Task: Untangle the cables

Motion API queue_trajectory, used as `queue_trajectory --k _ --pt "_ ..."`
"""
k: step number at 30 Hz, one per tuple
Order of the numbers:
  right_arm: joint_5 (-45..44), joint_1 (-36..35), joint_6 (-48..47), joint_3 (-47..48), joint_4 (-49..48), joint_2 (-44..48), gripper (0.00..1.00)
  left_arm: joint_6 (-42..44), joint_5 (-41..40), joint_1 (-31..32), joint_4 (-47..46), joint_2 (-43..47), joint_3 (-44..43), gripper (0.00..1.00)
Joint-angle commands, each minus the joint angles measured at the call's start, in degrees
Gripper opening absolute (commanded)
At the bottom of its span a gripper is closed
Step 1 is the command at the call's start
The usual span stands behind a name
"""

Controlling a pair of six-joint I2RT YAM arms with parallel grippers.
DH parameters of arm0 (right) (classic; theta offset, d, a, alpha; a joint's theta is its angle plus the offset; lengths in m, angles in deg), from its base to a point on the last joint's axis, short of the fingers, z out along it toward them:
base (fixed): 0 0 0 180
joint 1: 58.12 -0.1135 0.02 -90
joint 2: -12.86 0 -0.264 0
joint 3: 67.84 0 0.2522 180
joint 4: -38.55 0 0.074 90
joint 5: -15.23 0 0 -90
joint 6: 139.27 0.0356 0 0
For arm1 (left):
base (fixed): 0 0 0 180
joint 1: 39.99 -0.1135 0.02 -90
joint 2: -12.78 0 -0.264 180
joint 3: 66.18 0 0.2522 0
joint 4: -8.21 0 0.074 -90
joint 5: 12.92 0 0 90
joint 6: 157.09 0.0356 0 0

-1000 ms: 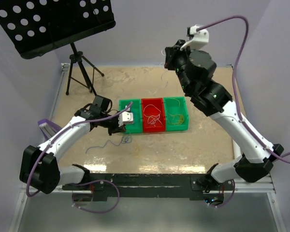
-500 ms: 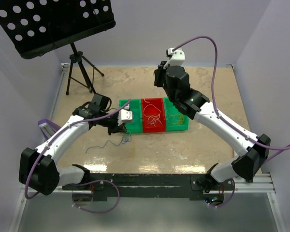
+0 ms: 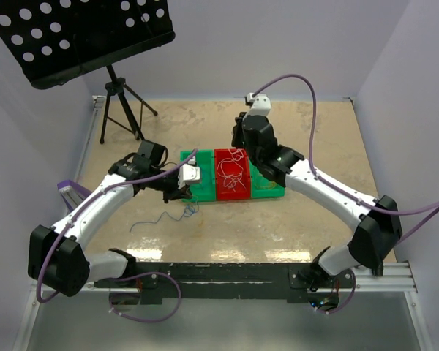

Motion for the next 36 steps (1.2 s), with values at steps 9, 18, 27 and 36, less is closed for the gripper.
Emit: queue_trajectory --k 9,18,27,36 --pt "2.8 0.4 4.2 -7.0 -5.9 -7.6 0.00 -1.5 2.1 0.2 0.0 0.6 -3.5 0.00" --pt "3.6 0.4 6.5 -8.0 -7.0 -15.5 0.00 -3.4 1.7 0.2 -0.6 0.5 -4.6 0.00" --pt "3.7 0.4 6.7 -4.8 -8.2 -23.0 0.00 -3.8 2.0 0.2 -0.5 0.5 -4.9 0.00" --pt "5.7 0.4 5.8 -5.5 -9.1 -14.2 0.63 -7.1 1.5 0.1 -3.4 0.4 -5.2 0.00"
